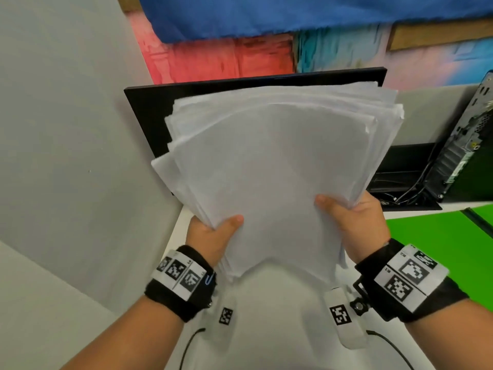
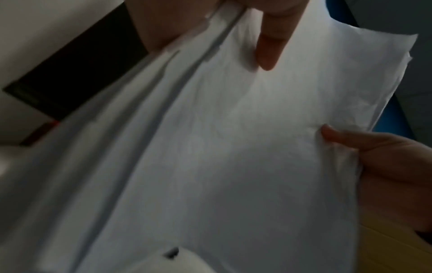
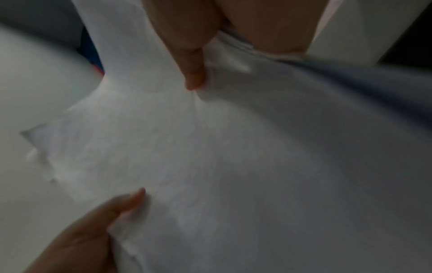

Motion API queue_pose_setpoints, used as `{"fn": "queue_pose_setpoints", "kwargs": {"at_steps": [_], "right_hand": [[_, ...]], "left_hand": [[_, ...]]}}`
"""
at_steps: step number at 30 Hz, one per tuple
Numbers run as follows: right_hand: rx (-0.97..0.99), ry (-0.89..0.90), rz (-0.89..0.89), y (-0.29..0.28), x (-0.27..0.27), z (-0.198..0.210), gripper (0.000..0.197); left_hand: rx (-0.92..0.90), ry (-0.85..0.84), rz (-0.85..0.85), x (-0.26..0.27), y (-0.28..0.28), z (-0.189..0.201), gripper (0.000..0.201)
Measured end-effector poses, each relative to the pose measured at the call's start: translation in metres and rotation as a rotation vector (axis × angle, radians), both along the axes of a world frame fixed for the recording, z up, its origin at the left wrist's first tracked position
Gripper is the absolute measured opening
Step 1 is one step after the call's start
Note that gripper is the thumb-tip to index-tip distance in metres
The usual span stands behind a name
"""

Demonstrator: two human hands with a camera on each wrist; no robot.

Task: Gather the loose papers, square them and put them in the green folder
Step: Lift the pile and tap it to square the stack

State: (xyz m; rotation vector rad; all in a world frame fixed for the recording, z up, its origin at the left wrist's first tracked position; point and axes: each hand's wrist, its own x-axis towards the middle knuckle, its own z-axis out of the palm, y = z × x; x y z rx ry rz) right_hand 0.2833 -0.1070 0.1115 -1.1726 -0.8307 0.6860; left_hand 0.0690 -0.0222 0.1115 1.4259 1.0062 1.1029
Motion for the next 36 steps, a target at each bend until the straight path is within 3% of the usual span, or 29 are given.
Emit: {"fn": "queue_pose_setpoints", "kwargs": {"at_steps": [4, 7, 11, 14, 16, 20, 27, 30, 31, 33, 36], "right_hand": [[-0.009, -0.099, -0.021, -0.003, -0.012, -0.010, 0.043], [-0.027, -0.158, -0.044, -0.003, -0.014, -0.009, 0.049], [0.099, -0.192, -0.109, 0.001, -0.009, 0.010, 0.049], [0.231, -0.267, -0.150, 0.002, -0.005, 0.025, 0.059], [0.280, -0.360, -0.159, 0.001, -0.003, 0.033, 0.053], [0.268, -0.577, -0.204, 0.005, 0.000, 0.040, 0.012], [0.246, -0.415, -0.276, 0.000, 0.006, 0.039, 0.017], [0.272, -0.329, -0.159, -0.001, 0.006, 0.043, 0.035], [0.245, -0.322, -0.117, -0.002, 0.006, 0.045, 0.041], [0.145, -0.353, -0.107, -0.003, 0.007, 0.049, 0.036], [0.047, -0.295, -0.116, -0.004, 0.007, 0.055, 0.025]], "left_hand": [[0.032, 0.092, 0.019, 0.009, -0.018, -0.016, 0.032], [0.030, 0.102, 0.063, 0.013, -0.022, -0.018, 0.065], [0.164, 0.035, 0.102, 0.011, -0.019, 0.005, 0.063], [0.318, -0.073, 0.000, 0.005, -0.012, 0.032, 0.069], [0.347, -0.154, -0.077, 0.004, -0.007, 0.047, 0.061], [0.325, -0.194, -0.099, 0.007, -0.001, 0.056, 0.030], [0.323, -0.210, -0.038, 0.010, 0.000, 0.055, 0.031], [0.368, -0.226, -0.006, 0.009, 0.003, 0.052, 0.047], [0.364, -0.205, 0.006, 0.008, 0.006, 0.049, 0.055], [0.314, -0.094, 0.016, 0.007, 0.009, 0.044, 0.064], [0.204, 0.124, 0.083, 0.010, 0.007, 0.035, 0.041]]}}
